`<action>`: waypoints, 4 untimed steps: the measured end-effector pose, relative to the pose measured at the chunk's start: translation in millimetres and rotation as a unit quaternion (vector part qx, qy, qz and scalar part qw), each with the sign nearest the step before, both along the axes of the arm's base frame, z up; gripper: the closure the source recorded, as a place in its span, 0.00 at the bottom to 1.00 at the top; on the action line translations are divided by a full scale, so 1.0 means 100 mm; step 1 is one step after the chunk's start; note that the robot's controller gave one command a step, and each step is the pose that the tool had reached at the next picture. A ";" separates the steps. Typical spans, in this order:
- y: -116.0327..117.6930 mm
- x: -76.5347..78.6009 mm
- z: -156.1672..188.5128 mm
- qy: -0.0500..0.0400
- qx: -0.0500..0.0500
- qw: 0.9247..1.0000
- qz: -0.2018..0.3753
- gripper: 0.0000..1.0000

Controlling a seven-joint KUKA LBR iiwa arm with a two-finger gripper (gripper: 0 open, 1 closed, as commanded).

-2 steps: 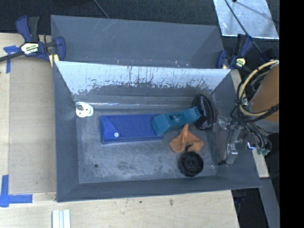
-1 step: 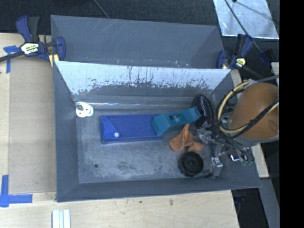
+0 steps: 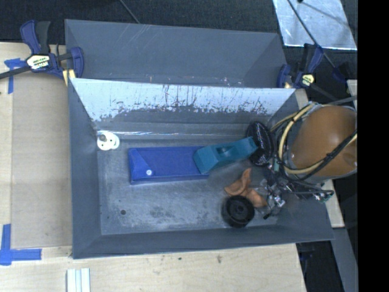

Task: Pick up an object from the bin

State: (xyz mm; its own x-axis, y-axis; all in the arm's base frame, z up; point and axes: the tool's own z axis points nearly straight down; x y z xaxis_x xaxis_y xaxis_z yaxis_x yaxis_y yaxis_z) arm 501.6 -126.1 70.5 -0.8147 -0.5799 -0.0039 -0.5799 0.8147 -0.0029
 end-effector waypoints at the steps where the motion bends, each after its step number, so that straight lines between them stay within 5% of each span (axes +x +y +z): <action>1: 0.00 0.00 0.00 0.000 0.000 1.000 0.000 1.00; 4: 0.01 -0.02 0.49 0.003 0.001 1.000 -0.001 1.00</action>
Offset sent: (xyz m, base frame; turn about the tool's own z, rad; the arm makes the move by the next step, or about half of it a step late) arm 0.0001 0.0000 0.0750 0.0000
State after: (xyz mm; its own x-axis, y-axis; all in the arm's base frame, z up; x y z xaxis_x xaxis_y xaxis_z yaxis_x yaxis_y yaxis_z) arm 500.0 -125.3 119.3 -0.8161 -0.5779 0.0006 -0.5779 0.8161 0.0027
